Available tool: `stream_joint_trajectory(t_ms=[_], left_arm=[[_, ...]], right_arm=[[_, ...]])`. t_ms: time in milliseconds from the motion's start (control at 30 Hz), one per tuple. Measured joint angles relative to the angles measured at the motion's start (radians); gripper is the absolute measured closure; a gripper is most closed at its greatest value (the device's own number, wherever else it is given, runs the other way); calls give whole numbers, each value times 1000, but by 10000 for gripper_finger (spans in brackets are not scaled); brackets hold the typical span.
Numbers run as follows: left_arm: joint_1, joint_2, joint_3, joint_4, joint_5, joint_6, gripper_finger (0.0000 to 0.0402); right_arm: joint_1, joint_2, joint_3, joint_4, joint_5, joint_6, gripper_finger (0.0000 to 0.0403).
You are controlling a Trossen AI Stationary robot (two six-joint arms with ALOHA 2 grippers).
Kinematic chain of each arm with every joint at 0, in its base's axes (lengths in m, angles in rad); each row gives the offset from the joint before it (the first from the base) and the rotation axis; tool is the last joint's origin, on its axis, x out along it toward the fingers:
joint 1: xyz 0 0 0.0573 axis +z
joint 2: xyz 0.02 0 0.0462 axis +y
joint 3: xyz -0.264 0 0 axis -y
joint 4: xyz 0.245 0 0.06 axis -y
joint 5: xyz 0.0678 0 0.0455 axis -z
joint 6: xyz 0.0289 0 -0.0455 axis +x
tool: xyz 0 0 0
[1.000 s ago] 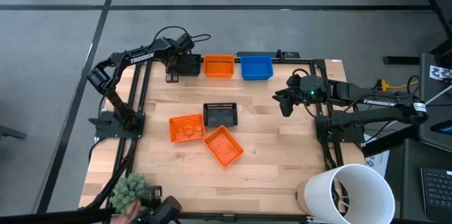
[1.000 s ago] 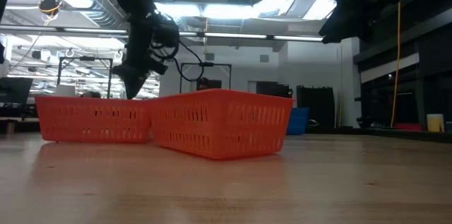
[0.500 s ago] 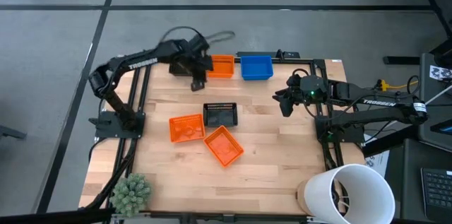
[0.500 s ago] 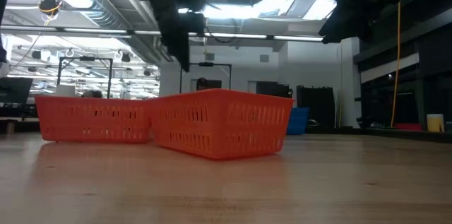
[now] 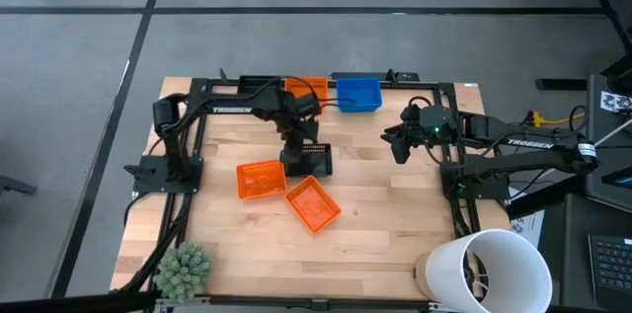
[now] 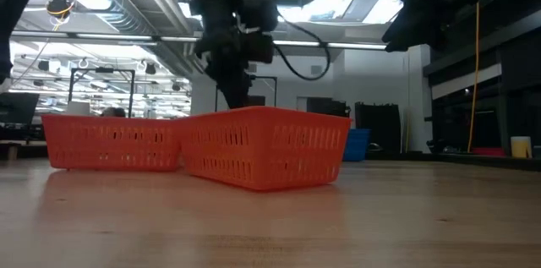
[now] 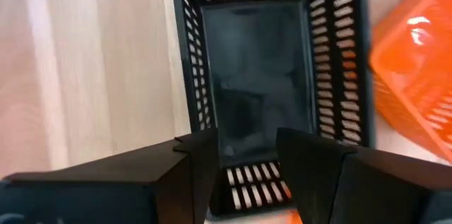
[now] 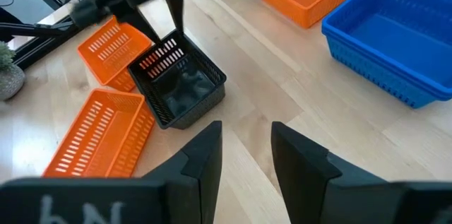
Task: Stack baskets by color
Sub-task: Stack the bottom black bin on top of the top black bin
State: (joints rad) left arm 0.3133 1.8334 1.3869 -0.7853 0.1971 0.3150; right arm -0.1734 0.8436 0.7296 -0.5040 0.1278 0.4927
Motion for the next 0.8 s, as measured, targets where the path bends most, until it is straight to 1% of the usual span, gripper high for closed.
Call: stream_joint_trajectory(t_ms=[167,233,467,633,700,800], left_arm=[[-6,38,0,31,-29,-18,265],[-6,38,0,33,-60,-21,265],[-6,23,2,43,-97,-25,265],[-13,88,0,43,-93,3,266],[-14,112,0,67,-90,5,266],[0,129,0,85,-50,9,266]], right_arm=[[0,0,0,-1,-1,0,281],[0,0,0,-1,-17,0,281],[1,0,0,-8,-35,-3,281],[1,0,0,-18,-35,-3,281],[1,0,0,-23,-35,-3,281],[0,0,0,-22,-35,0,281]])
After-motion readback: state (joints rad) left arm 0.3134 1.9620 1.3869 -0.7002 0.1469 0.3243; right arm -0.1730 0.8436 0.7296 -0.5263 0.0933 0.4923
